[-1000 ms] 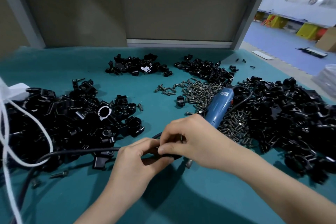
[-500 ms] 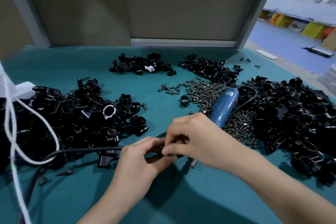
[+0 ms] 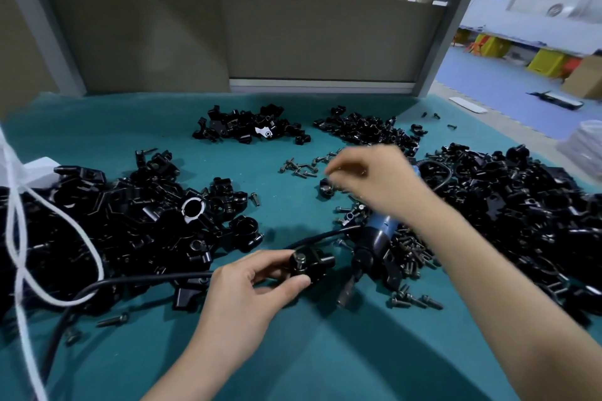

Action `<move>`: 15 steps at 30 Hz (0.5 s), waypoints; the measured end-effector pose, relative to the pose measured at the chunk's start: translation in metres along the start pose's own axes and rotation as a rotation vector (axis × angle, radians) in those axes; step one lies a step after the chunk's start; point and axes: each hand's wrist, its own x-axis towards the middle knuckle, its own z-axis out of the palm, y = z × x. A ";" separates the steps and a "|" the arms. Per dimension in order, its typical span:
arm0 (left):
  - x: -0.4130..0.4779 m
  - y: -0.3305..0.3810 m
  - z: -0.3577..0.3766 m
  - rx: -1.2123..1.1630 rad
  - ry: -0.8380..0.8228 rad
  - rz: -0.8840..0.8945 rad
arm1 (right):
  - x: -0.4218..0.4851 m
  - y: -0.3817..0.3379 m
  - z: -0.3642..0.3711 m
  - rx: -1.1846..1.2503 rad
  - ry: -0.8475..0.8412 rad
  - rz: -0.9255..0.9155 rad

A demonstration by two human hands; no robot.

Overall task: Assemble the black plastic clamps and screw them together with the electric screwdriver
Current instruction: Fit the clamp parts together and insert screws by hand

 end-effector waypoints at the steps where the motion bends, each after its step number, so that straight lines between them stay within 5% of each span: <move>1: 0.000 -0.001 0.000 -0.016 -0.007 -0.014 | 0.015 0.020 -0.009 -0.072 0.082 0.112; 4: -0.002 -0.001 0.001 -0.035 -0.039 -0.032 | 0.049 0.072 -0.019 -0.267 0.093 0.365; 8: -0.002 -0.001 0.002 -0.029 -0.039 -0.032 | 0.065 0.088 -0.004 -0.404 -0.156 0.317; 15: 0.000 -0.002 0.002 -0.034 -0.032 -0.006 | 0.072 0.085 0.014 -0.380 -0.193 0.393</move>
